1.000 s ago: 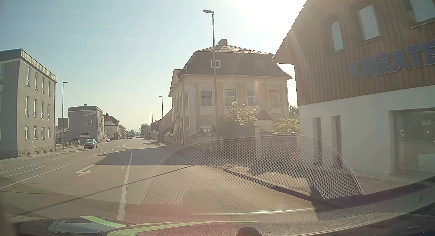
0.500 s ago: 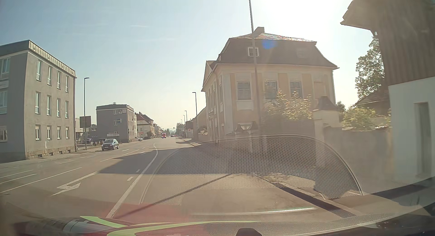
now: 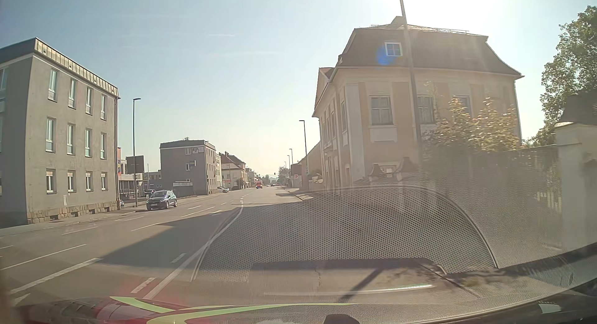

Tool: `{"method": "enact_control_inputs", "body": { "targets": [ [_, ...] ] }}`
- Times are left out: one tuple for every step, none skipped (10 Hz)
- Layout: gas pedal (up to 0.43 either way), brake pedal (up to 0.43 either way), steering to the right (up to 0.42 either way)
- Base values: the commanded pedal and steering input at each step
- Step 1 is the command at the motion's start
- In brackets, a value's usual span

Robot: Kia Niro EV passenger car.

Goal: Follow the waypoints while adhering to traffic rules and regulations

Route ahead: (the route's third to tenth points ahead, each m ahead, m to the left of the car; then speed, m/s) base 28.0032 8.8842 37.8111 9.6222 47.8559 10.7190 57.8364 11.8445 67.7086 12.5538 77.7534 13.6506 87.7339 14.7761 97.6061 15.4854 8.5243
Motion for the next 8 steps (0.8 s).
{"method": "enact_control_inputs", "body": {
  "targets": [
    [0.209,0.0,-0.08],
    [0.209,0.0,-0.064],
    [0.209,0.0,-0.053],
    [0.209,0.0,-0.046],
    [0.209,0.0,-0.035],
    [0.209,0.0,-0.026],
    [0.209,0.0,-0.018],
    [0.209,0.0,-0.015]
  ]
}}
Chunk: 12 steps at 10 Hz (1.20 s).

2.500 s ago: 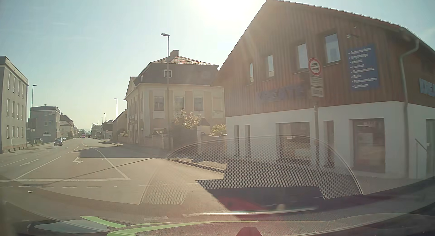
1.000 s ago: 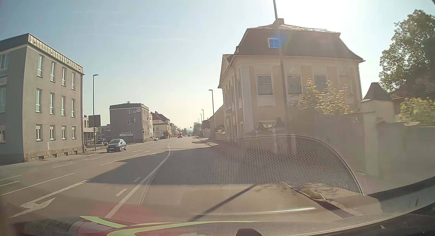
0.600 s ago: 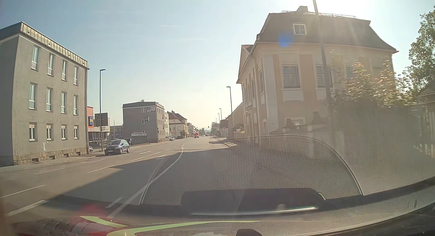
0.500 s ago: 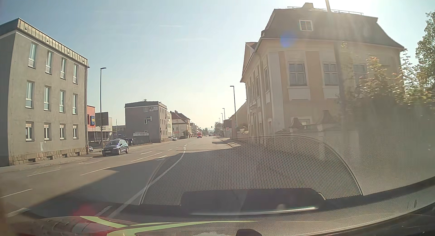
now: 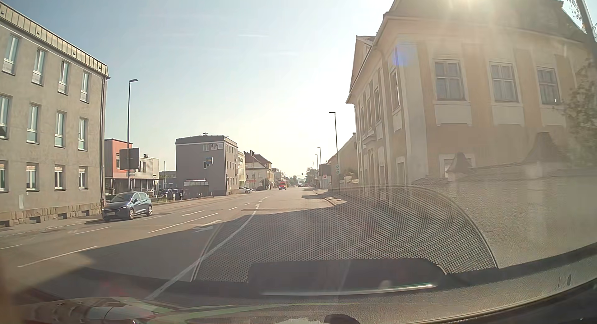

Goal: Follow the waypoints while adhering to traffic rules and regulations

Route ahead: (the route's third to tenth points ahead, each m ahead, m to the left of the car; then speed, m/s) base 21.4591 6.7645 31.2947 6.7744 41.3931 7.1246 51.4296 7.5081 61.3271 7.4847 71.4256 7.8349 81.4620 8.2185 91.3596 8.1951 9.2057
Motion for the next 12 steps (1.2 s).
{"method": "enact_control_inputs", "body": {
  "targets": [
    [0.209,0.0,-0.012],
    [0.209,0.0,-0.013],
    [0.209,0.0,-0.012],
    [0.209,0.0,-0.012],
    [0.209,0.0,-0.012],
    [0.209,0.0,-0.012],
    [0.209,0.0,-0.012],
    [0.209,0.0,-0.012],
    [0.209,0.0,-0.011],
    [0.209,0.0,-0.008],
    [0.209,0.0,-0.008],
    [0.209,0.0,-0.008]
  ]
}}
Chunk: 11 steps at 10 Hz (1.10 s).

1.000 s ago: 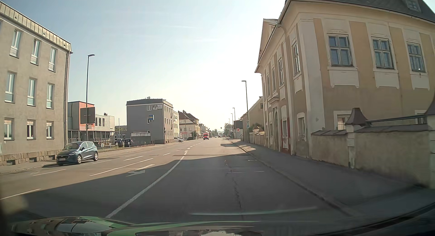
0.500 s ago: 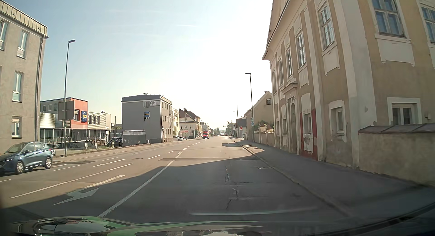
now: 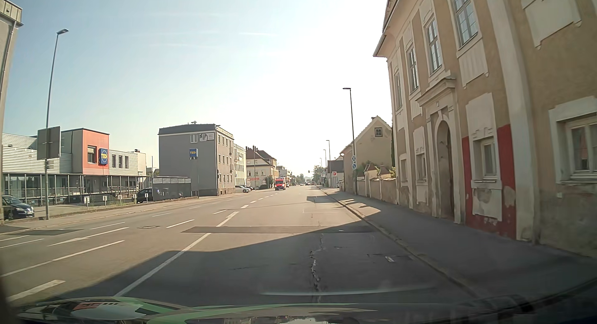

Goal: Follow the waypoints while adhering to traffic rules and regulations

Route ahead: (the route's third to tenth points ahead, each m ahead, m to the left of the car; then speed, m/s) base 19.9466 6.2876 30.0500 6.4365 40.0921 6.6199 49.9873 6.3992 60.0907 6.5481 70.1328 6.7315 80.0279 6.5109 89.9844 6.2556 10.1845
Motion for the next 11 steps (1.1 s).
{"method": "enact_control_inputs", "body": {
  "targets": [
    [0.209,0.0,-0.008],
    [0.209,0.0,-0.008],
    [0.209,0.0,-0.006],
    [0.209,0.0,-0.006],
    [0.209,0.0,-0.006],
    [0.209,0.0,-0.006],
    [0.209,0.0,-0.004],
    [0.209,0.0,-0.003],
    [0.209,0.0,-0.003],
    [0.209,0.0,-0.003],
    [0.209,0.0,-0.003]
  ]
}}
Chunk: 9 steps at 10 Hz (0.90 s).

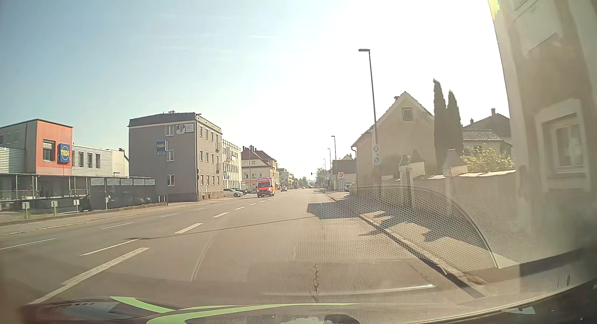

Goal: Follow the waypoints while adhering to traffic rules and regulations

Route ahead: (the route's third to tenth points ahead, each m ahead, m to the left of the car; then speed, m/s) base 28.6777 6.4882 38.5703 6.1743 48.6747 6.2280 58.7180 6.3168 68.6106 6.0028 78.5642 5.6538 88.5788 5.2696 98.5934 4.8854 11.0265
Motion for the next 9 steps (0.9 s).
{"method": "enact_control_inputs", "body": {
  "targets": [
    [0.209,0.0,-0.002],
    [0.209,0.0,-0.002],
    [0.197,0.0,-0.001],
    [0.197,0.0,0.0],
    [0.189,0.0,0.0],
    [0.177,0.0,0.0],
    [0.169,0.0,0.0],
    [0.169,0.0,0.0],
    [0.169,0.0,-0.001]
  ]
}}
